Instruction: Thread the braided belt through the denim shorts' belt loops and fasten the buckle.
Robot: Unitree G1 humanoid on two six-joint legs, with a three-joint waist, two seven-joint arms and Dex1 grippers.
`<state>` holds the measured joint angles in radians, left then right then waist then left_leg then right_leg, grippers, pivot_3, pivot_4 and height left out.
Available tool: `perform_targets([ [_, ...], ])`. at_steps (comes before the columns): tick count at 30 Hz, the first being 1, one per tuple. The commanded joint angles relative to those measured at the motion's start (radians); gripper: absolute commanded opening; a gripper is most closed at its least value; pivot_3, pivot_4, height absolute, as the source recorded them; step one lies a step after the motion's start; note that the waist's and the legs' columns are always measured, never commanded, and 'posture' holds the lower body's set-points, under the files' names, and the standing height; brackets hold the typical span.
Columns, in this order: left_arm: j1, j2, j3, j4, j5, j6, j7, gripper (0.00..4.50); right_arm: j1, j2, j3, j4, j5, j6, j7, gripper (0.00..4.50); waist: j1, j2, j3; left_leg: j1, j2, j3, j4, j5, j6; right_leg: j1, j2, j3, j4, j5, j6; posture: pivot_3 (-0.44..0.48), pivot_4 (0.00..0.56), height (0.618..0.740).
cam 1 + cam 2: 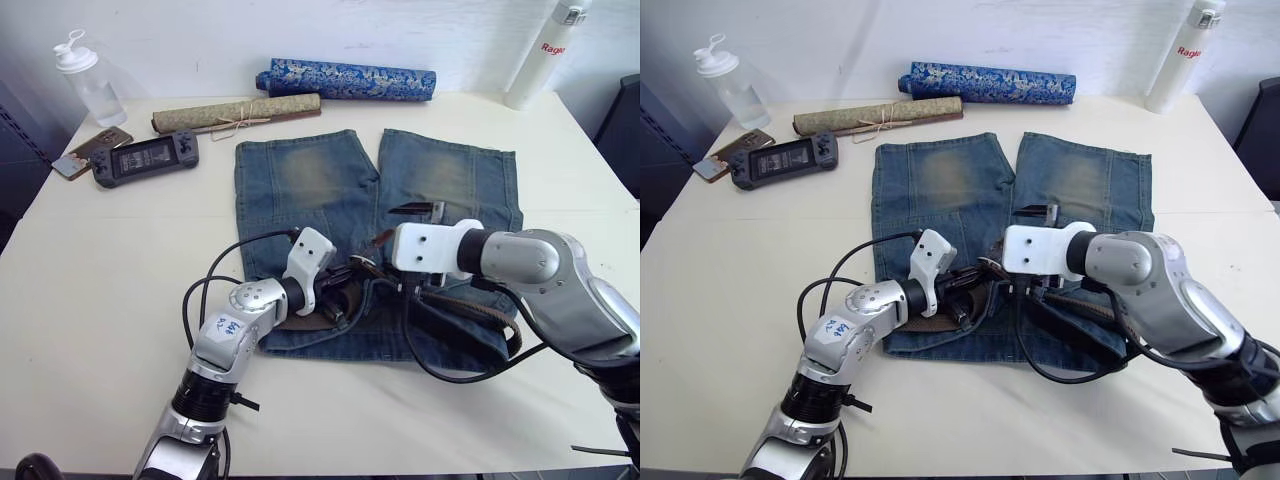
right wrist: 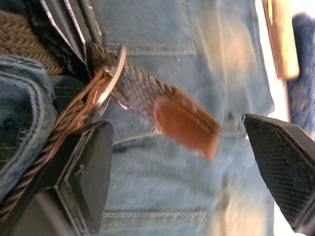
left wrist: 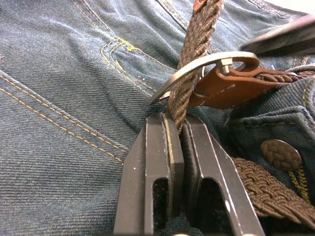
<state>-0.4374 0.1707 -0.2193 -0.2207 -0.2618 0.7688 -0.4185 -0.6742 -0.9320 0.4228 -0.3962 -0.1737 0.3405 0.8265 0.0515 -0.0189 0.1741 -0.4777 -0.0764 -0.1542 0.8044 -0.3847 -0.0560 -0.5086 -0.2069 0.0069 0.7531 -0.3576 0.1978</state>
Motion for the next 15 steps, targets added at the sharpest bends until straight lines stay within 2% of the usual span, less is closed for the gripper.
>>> perform_targets([
  [1,0.003,-0.005,-0.037,-0.013,0.008,-0.001,-0.007,0.0,-0.038,0.027,0.016,0.057,-0.078,-0.125,0.023,4.43,0.001,0.0,0.0,0.0,0.0,0.0,0.0,0.0,0.0,0.0,0.0,0.0,0.0,0.0,0.0,0.0,0.15,0.637],
  [2,0.005,-0.006,-0.037,-0.015,0.01,-0.001,-0.004,0.0,-0.038,0.032,0.018,0.074,-0.091,-0.142,0.027,4.43,0.001,0.0,0.0,0.0,0.0,0.0,0.0,0.0,0.0,-0.001,0.0,0.0,0.0,0.0,0.0,0.0,0.15,0.637],
  [5,0.009,-0.006,-0.035,-0.021,0.014,-0.001,0.001,0.0,-0.03,0.044,0.01,0.102,-0.118,-0.183,0.047,3.6,0.002,0.0,0.0,-0.002,0.0,0.0,0.001,0.0,0.0,-0.002,0.0,0.0,0.001,0.0,0.0,0.0,0.15,0.637],
  [8,0.009,-0.008,-0.034,-0.019,0.016,-0.001,0.005,0.0,-0.014,0.051,-0.004,0.101,-0.12,-0.193,0.07,2.3,0.002,0.0,0.0,-0.003,0.0,0.0,0.002,0.0,0.0,-0.004,0.0,0.001,0.004,0.0,0.0,0.0,0.15,0.637],
  [12,0.007,-0.009,-0.033,-0.017,0.018,-0.004,0.008,0.0,0.007,0.063,-0.014,0.087,-0.126,-0.18,0.083,0.34,0.0,0.0,0.0,-0.003,0.0,0.0,0.003,0.001,-0.001,-0.005,0.0,0.001,0.007,0.0,0.0,0.0,0.15,0.637],
  [13,0.007,-0.009,-0.033,-0.017,0.019,-0.005,0.008,0.0,0.014,0.067,-0.018,0.082,-0.127,-0.174,0.086,0.15,-0.001,0.0,0.0,-0.004,0.0,0.0,0.004,0.001,-0.002,-0.005,0.0,0.001,0.007,0.0,0.0,0.0,0.15,0.637],
  [15,0.006,-0.008,-0.032,-0.018,0.02,-0.007,0.007,0.0,0.021,0.075,-0.025,0.078,-0.133,-0.168,0.089,0.07,-0.001,0.0,0.0,-0.004,0.0,0.0,0.005,0.001,-0.002,-0.005,0.0,0.001,0.009,0.0,0.0,0.0,0.15,0.637],
])
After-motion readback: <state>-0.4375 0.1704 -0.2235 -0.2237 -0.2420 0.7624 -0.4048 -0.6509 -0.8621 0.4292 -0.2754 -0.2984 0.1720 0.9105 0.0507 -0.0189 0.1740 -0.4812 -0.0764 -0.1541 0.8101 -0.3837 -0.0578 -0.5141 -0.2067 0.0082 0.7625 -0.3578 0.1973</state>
